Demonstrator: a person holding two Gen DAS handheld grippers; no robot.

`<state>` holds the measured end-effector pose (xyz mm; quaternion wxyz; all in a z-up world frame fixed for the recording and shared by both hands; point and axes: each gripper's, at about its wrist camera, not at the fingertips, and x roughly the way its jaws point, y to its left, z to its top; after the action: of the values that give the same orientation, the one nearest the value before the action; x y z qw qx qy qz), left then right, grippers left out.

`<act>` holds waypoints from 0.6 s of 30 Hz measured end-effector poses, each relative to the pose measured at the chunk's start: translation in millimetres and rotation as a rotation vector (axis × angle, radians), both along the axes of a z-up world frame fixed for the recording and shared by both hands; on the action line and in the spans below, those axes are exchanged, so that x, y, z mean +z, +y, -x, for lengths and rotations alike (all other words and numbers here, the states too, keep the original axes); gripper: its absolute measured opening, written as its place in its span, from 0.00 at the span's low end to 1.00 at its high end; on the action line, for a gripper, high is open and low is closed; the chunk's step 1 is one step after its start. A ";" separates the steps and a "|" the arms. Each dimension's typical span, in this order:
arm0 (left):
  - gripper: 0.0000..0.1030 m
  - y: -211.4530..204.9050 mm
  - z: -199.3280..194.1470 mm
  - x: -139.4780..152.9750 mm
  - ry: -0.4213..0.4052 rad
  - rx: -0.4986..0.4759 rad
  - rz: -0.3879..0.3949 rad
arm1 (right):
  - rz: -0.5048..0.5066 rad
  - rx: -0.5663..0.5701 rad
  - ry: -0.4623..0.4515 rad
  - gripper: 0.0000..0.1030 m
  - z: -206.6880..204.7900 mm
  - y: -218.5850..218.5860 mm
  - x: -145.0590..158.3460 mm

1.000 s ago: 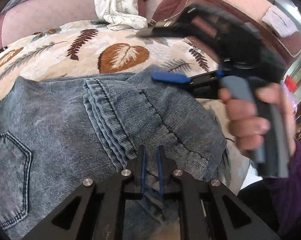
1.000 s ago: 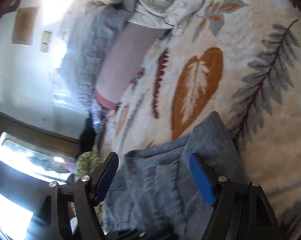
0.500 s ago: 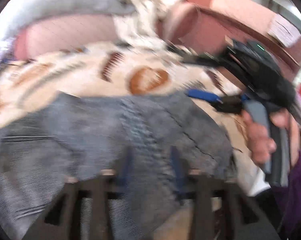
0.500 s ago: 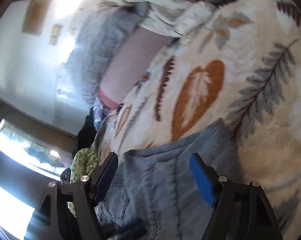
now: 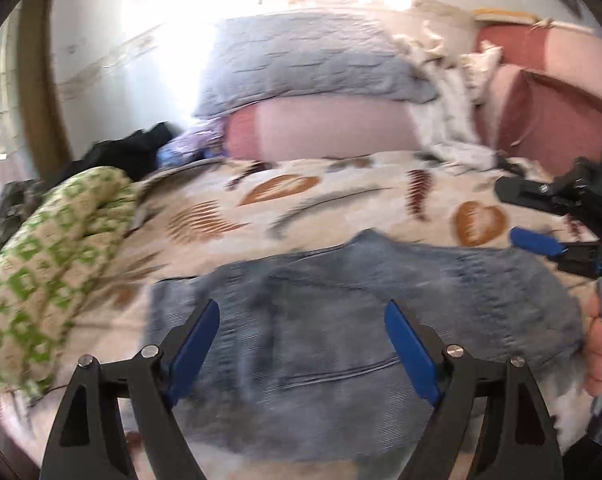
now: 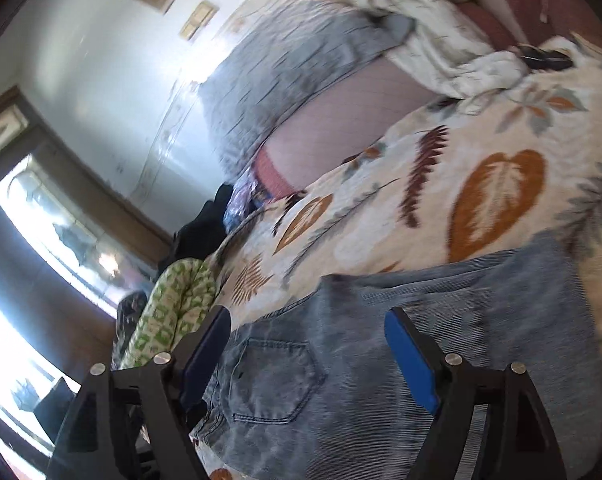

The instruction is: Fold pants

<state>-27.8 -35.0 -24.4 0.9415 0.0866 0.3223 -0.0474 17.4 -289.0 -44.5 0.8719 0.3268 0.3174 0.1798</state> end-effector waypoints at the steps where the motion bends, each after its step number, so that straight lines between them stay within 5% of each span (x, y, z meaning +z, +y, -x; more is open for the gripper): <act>1: 0.83 5.4 -1.1 -2.8 0.002 0.031 -0.026 | 0.013 0.016 -0.005 0.80 -1.3 9.5 0.9; 9: 0.83 43.4 -2.0 -14.8 0.021 0.098 -0.076 | 0.111 0.147 -0.051 0.81 -15.0 87.4 5.3; 18: 0.83 73.0 -18.2 -17.7 0.039 0.165 -0.032 | 0.342 0.266 -0.113 0.81 -4.4 146.3 1.0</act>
<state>-9.6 38.0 -42.0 0.9341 0.0740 0.3475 0.0338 21.9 -142.7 -43.5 0.8997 0.1187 0.3341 0.2548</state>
